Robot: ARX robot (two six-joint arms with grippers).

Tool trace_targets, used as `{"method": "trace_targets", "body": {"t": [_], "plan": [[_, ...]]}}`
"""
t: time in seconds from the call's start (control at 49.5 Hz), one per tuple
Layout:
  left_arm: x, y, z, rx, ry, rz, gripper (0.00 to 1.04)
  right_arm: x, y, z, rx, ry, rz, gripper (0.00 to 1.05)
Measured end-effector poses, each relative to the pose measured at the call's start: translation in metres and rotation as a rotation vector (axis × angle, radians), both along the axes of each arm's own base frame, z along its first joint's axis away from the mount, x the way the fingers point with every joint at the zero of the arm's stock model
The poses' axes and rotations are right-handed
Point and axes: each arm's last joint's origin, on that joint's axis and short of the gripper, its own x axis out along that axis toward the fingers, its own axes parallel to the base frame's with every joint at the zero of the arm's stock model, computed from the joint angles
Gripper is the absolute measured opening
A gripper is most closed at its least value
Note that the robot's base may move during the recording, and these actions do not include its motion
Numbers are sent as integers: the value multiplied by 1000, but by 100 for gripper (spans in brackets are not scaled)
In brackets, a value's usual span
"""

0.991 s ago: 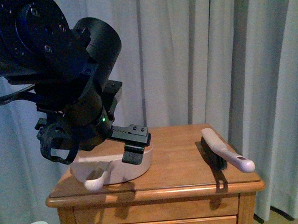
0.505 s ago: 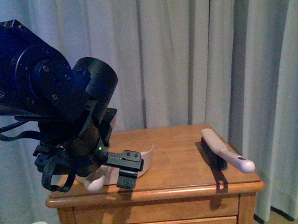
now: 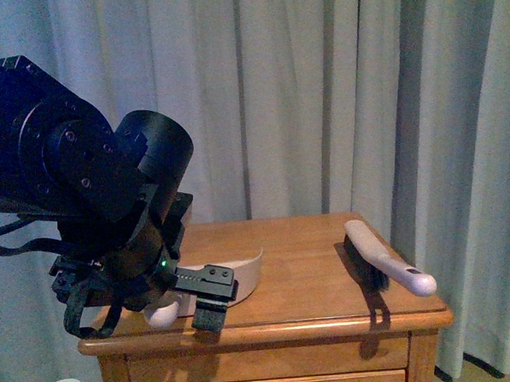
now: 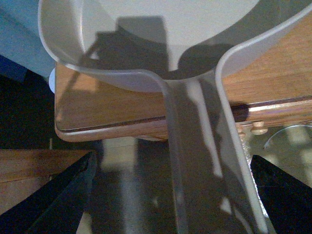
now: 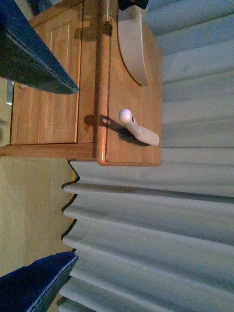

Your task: Clean up trash

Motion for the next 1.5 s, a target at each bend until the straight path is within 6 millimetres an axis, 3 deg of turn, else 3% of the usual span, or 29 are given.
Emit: {"method": "trace_targets", "body": {"t": [0.303,0.627,0.728,1.132,1.213,1.334,1.496], "plan": [[-1,2,-6,7,9,0,96,0,0,0,0,0,0,97],[-1,2,-6,15,6,-9,49,0,0,0,0,0,0,97],[-1,2,-6,19,0,-10,29,0,0,0,0,0,0,97],[-2,10,-3,27,-28,-18,28,0,0,0,0,0,0,97],[-6,14,8,17,-75,-27,28,0,0,0,0,0,0,97],[-20,24,46,-10,-219,-69,28,0,0,0,0,0,0,97],[-56,40,89,-41,-399,-181,28,0,0,0,0,0,0,97]]}}
